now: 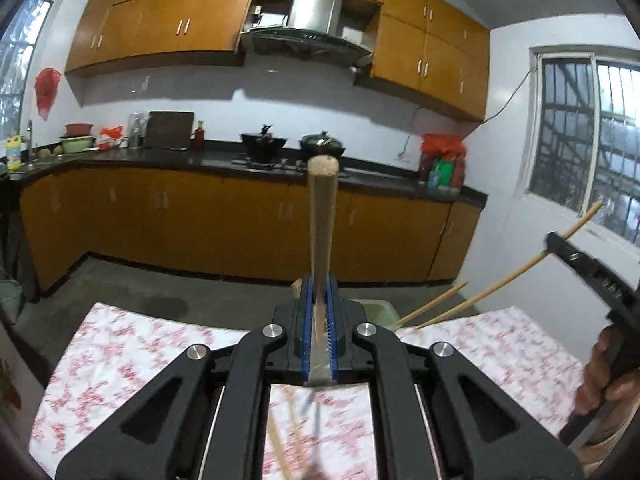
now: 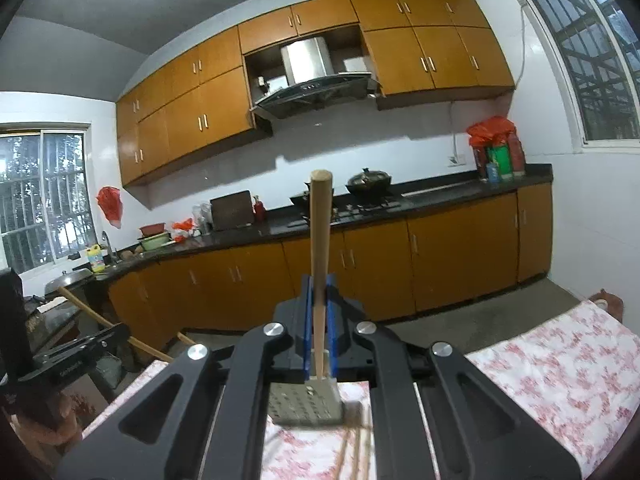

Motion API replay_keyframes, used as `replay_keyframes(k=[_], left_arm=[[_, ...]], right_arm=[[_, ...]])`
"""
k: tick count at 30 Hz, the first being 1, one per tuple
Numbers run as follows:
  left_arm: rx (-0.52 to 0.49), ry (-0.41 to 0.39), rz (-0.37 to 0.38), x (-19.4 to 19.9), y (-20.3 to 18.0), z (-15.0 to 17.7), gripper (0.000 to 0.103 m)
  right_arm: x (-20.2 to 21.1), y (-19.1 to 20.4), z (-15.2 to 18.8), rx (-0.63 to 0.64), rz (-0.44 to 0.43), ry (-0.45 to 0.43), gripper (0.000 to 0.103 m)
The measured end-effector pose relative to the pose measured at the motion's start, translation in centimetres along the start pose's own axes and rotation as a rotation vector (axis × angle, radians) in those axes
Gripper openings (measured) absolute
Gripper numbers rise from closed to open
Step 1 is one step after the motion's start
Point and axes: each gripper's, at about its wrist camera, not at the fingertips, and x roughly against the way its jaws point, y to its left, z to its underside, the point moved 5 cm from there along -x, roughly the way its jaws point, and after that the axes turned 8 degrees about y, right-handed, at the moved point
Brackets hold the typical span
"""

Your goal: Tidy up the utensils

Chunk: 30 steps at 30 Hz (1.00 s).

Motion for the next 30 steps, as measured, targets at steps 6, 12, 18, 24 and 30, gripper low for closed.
replay_keyframes(k=[6, 12, 18, 24, 30], left_arm=[[0.009, -0.074, -0.002, -1.6, -1.0, -2.2, 0.007], [0.034, -0.109, -0.022, -4.1, -0.7, -2.3, 0.007], [0.045, -0.142, -0.021, -5.0, -0.3, -2.4, 0.007], [0.035, -0.089, -0.021, -6.7, -0.4, -1.1, 0.007], [0.028, -0.021, -0.006, -8.1, -0.6, 0.2, 0.007]], right_arm=[[-2.9, 1.6, -0.7, 0.017, -0.020, 0.006, 0.008], [-6.4, 1.5, -0.7, 0.003, -0.014, 0.026, 0.008], [-7.9, 1.3, -1.9, -0.004, -0.010, -0.006, 0.008], [-10.8, 1.1, 0.5, 0.012, 0.004, 0.069, 0.008], [-12.5, 0.9, 2.5, 0.003, 0.006, 0.144, 0.010]])
